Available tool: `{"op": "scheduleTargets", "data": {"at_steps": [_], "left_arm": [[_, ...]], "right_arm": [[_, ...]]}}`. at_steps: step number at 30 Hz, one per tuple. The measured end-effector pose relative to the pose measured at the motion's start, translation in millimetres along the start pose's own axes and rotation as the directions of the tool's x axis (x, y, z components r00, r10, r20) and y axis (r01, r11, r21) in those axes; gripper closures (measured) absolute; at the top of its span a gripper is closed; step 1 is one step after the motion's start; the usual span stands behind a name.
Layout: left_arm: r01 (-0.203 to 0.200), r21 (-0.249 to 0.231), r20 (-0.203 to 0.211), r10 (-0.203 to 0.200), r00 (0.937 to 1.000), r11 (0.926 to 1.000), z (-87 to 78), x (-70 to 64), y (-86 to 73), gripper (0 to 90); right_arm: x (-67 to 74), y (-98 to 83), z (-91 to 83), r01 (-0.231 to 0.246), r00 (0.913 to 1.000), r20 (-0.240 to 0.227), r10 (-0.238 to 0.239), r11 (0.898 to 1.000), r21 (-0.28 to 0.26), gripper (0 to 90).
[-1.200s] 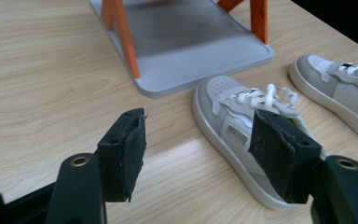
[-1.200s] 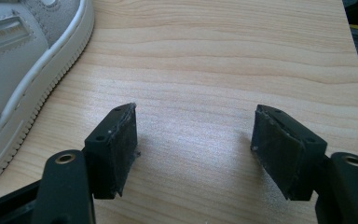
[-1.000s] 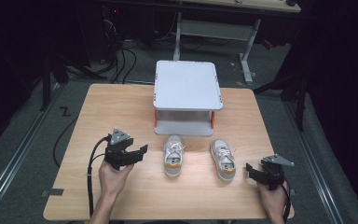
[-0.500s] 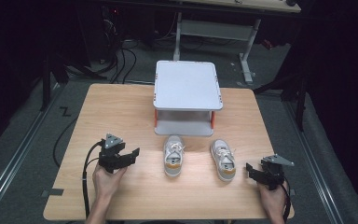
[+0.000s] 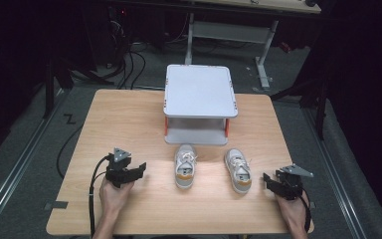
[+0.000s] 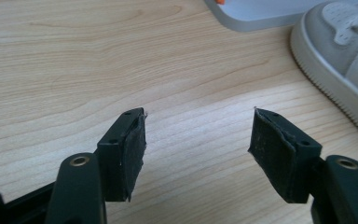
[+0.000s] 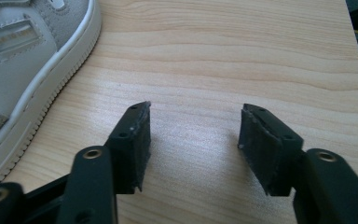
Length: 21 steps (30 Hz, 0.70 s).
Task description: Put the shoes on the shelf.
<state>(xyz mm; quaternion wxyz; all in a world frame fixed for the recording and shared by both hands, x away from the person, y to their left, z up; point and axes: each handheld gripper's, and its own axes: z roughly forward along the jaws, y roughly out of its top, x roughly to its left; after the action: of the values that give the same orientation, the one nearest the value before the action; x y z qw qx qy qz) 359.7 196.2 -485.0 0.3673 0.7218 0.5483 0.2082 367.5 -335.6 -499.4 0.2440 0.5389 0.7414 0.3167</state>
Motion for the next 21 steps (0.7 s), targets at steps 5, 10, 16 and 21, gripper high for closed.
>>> {"op": "scheduleTargets", "data": {"at_steps": [5,10,16,21], "left_arm": [[-0.002,0.006,-0.026,0.002,0.9997,1.0,3.7,2.6,-4.4,35.9],[0.002,0.014,-0.054,-0.001,0.9985,0.9999,6.1,4.9,-8.2,35.9],[-0.046,0.046,-0.105,0.051,0.9932,0.9979,12.4,1.6,-13.8,35.6],[-0.042,0.022,-0.108,0.044,0.9931,0.9989,12.2,1.1,-17.1,35.2]], "right_arm": [[4.4,3.4,-2.5,0.05,0.9987,0.009,-0.05,0.998,0.024,57.9],[10.5,9.2,-13.0,0.048,0.9973,-0.054,-0.05,0.998,-0.03,60.3],[28.3,27.7,-32.3,0.078,0.9819,-0.164,-0.094,0.992,-0.1,61.3],[42.2,37.5,-35.0,0.114,0.9686,-0.211,-0.132,0.989,-0.099,61.4]]}}
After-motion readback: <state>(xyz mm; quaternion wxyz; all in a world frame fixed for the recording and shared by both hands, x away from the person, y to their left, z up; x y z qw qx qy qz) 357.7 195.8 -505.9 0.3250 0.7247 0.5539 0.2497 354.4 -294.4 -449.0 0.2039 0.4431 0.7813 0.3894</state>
